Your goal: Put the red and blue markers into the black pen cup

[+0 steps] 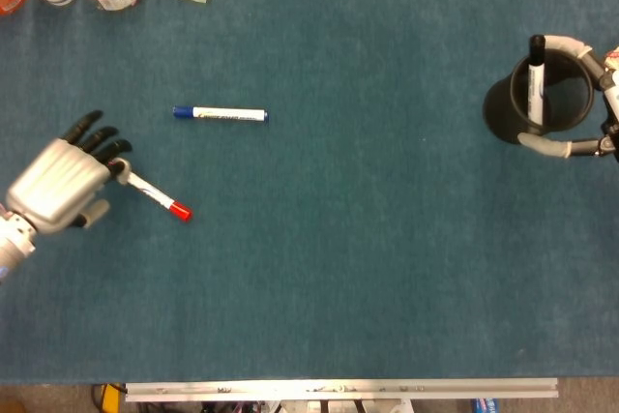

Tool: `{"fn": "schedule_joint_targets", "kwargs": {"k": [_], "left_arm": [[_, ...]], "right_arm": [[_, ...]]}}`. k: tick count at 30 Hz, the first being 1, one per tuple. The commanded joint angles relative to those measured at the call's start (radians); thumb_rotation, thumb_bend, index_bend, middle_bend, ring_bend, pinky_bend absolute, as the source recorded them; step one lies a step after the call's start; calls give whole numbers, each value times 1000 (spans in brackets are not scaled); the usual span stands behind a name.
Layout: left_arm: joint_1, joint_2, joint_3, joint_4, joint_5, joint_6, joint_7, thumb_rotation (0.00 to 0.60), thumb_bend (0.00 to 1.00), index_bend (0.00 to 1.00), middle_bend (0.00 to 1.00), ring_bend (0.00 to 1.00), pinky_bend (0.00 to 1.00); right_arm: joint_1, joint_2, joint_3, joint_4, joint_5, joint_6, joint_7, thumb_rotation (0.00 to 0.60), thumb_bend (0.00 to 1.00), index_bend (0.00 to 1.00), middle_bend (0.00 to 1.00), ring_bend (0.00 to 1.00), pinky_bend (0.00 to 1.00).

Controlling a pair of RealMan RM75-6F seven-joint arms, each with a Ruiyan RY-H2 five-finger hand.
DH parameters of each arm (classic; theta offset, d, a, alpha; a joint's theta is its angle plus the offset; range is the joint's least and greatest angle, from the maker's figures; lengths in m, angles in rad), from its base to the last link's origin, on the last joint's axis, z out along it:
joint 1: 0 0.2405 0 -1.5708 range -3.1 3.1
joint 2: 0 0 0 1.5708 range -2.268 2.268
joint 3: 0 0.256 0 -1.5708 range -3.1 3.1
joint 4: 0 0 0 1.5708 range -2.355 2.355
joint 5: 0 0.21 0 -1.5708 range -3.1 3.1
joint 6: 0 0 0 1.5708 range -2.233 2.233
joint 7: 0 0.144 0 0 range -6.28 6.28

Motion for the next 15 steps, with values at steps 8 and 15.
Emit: {"fn": "schedule_joint_targets", "kwargs": {"k": [8, 15], "left_arm": [[-48, -99, 39, 72, 44, 0, -26, 600, 306, 435, 245, 155, 37], [-72, -159, 49, 138, 55, 12, -29, 600, 306, 442, 231, 143, 37]], "right_arm": [[0, -5, 3, 8, -3, -9, 4, 600, 514, 461, 425, 336, 364], [-2, -6, 1, 7, -3, -15, -2, 600, 513, 461, 426, 336, 364]]}}
